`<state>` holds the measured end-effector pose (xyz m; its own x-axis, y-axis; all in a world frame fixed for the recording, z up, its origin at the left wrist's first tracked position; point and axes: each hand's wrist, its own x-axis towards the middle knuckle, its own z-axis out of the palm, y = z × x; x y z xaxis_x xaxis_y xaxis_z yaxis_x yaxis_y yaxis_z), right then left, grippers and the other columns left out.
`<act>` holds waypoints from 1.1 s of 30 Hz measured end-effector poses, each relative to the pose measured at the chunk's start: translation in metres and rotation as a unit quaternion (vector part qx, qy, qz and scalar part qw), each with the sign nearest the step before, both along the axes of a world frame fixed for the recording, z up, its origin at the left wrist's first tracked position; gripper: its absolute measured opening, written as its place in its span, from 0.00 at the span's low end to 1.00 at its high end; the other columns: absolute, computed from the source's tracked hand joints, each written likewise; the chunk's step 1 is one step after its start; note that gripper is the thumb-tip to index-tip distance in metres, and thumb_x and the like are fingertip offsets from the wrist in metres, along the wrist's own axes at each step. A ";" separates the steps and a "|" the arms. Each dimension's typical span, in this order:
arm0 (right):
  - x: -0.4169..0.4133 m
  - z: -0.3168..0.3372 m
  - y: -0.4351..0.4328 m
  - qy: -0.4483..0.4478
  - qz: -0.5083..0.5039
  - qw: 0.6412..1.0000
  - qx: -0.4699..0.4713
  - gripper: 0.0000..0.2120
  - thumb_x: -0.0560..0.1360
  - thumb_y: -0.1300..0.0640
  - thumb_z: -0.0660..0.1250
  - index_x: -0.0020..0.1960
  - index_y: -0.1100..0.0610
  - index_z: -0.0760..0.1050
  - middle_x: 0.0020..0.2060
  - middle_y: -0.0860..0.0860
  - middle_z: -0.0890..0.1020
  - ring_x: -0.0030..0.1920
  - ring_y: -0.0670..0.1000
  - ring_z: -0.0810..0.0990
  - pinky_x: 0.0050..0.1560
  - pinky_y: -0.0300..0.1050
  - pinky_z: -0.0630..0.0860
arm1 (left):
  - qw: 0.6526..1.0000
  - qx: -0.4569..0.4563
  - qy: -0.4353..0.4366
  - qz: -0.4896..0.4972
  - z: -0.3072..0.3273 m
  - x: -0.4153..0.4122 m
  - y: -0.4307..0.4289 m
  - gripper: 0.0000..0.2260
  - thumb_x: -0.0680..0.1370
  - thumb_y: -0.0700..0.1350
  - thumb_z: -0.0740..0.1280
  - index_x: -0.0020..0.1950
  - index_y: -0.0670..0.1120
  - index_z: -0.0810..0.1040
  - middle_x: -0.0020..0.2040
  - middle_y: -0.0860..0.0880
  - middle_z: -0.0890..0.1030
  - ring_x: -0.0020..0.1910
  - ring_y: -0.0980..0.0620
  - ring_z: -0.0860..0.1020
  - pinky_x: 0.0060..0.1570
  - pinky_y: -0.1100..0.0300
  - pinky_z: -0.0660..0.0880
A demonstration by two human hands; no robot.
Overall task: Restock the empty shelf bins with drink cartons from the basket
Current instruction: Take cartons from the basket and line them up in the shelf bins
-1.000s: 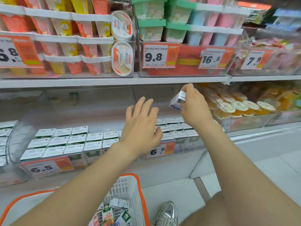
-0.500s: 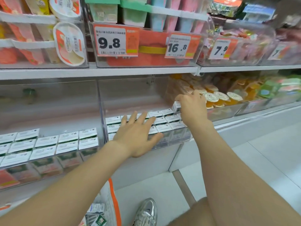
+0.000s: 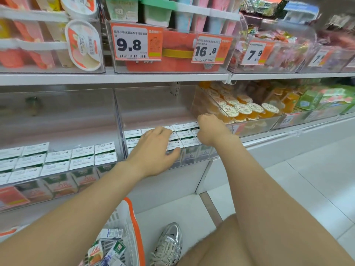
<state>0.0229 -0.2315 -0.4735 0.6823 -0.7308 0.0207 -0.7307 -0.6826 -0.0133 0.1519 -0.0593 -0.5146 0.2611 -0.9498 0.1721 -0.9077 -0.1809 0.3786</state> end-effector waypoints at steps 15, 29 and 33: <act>0.047 -0.029 0.240 0.166 0.313 0.911 0.211 0.15 0.79 0.65 0.61 0.33 0.59 0.69 0.30 0.55 0.72 0.31 0.54 0.68 0.32 0.46 0.65 | 0.999 0.017 -0.044 -0.027 -0.094 0.028 0.197 0.03 0.77 0.46 0.67 0.42 0.50 0.76 0.41 0.52 0.80 0.34 0.47 0.76 0.26 0.56 0.68; 0.099 -0.197 0.295 0.385 0.354 0.842 0.128 0.08 0.79 0.71 0.61 0.51 0.58 0.70 0.40 0.51 0.69 0.32 0.50 0.67 0.33 0.48 0.69 | 0.919 0.370 0.131 0.047 -0.252 0.055 0.302 0.06 0.82 0.48 0.62 0.55 0.54 0.78 0.52 0.52 0.82 0.49 0.50 0.79 0.51 0.52 0.79; 0.100 -0.250 0.294 0.423 0.316 0.834 0.158 0.08 0.80 0.69 0.62 0.47 0.58 0.73 0.45 0.51 0.73 0.40 0.52 0.75 0.45 0.49 0.72 | 0.888 0.406 0.209 0.043 -0.288 0.042 0.293 0.10 0.82 0.47 0.66 0.62 0.50 0.78 0.56 0.51 0.79 0.52 0.48 0.77 0.52 0.53 0.77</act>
